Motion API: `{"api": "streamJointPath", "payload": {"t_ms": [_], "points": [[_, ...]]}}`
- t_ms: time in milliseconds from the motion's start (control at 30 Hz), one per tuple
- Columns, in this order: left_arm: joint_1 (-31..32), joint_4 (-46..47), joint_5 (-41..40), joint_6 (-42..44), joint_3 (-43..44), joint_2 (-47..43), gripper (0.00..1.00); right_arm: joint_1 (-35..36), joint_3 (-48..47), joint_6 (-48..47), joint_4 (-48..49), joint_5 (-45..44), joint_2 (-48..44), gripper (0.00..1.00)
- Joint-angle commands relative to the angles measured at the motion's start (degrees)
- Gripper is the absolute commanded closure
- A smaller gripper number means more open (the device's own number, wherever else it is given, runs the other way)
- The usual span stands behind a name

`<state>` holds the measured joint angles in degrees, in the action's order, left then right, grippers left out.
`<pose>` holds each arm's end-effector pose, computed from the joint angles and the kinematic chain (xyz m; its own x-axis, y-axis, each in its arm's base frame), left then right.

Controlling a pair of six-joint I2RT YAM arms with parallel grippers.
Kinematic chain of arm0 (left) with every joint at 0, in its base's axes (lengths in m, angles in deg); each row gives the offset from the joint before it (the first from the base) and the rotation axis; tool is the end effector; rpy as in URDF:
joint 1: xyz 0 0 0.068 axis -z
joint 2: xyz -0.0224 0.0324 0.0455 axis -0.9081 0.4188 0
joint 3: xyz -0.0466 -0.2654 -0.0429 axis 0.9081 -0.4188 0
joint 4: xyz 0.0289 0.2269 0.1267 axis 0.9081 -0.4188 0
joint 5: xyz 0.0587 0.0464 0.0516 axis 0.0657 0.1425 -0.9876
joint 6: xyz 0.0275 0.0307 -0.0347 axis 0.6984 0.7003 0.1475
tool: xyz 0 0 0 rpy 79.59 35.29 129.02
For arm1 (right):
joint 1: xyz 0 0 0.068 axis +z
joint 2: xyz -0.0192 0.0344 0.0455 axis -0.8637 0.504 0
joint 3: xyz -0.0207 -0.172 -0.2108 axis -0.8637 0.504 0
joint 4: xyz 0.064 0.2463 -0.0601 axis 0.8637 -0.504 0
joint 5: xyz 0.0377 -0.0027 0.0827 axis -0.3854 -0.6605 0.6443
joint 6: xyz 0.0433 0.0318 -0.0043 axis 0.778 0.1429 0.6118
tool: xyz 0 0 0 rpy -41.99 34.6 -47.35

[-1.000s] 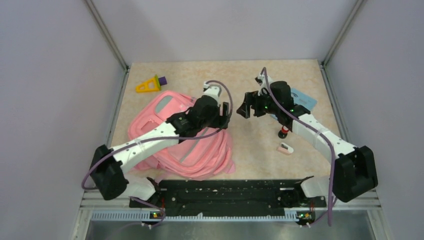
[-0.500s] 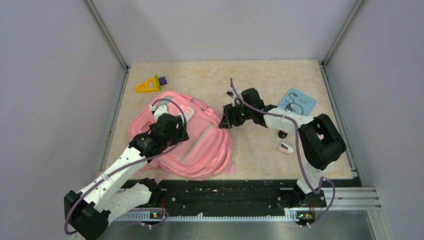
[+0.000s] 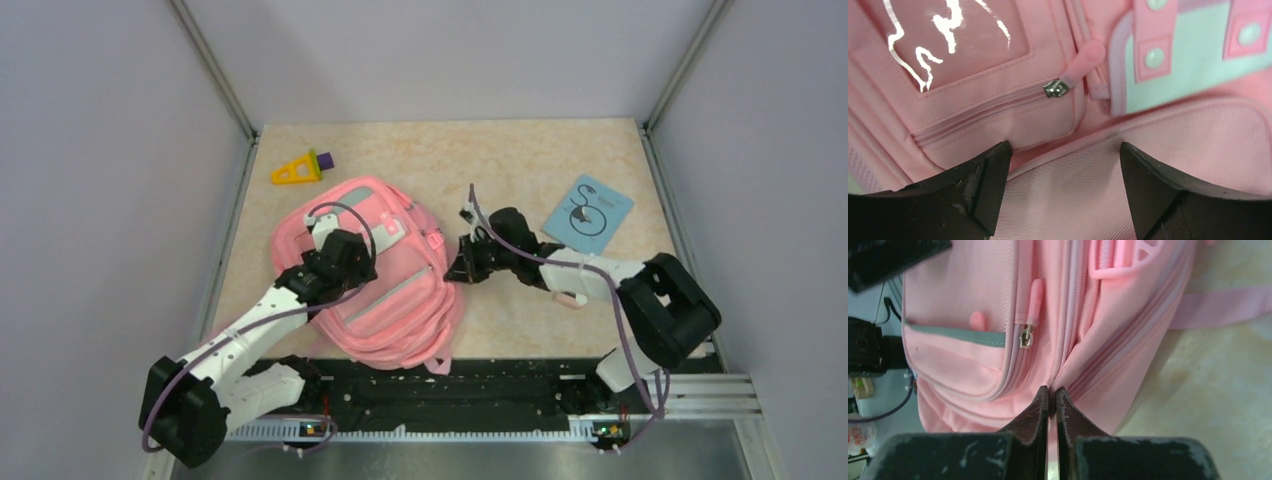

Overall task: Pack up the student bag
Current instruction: Adjust the student bag at the center of the board.

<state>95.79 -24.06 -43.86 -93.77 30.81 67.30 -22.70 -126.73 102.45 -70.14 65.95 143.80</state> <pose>0.1770 -0.0877 0.2261 -0.6636 -0.3269 -0.6729 -0.2744 0.9431 -0.1876 0.2482 0.2090 0.1845 -0.7705 -0.1559 -0.6181 -0.5811 0.5702 0.5806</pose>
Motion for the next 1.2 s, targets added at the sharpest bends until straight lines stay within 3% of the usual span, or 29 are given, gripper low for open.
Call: {"api": "streamJointPath", "payload": {"t_ms": [0, 233, 400, 500, 600, 800, 1167], "points": [[-2.3, 15.4, 1.0, 3.7, -1.7, 5.2, 0.16, 5.3, 7.7, 4.0, -0.6, -0.2, -10.0, 1.0], [-4.9, 26.2, 6.2, 12.3, 7.4, 19.0, 0.18, 9.9, 11.5, 9.5, -0.7, -4.9, -21.3, 1.0], [-4.9, 22.1, 8.5, 18.0, 17.7, 22.7, 0.18, 8.6, 2.4, -0.5, -14.4, -16.5, -25.4, 0.52], [-4.8, 17.5, 10.8, 19.7, 20.5, 21.3, 0.18, 3.3, -0.5, -4.5, -16.2, -14.1, -25.2, 0.41], [-4.9, 15.0, 13.3, 20.2, 19.1, 18.2, 0.17, -1.9, -1.3, -10.1, -13.9, -7.0, -23.0, 0.4], [-4.9, 9.1, 15.2, 15.0, 12.1, 10.6, 0.17, -4.5, -2.3, -21.9, -8.9, 0.2, -15.7, 0.42], [-6.2, 3.0, 11.1, 9.9, 3.2, -3.2, 0.14, -6.8, -8.5, -29.5, -6.7, 2.5, -4.3, 0.53]]}}
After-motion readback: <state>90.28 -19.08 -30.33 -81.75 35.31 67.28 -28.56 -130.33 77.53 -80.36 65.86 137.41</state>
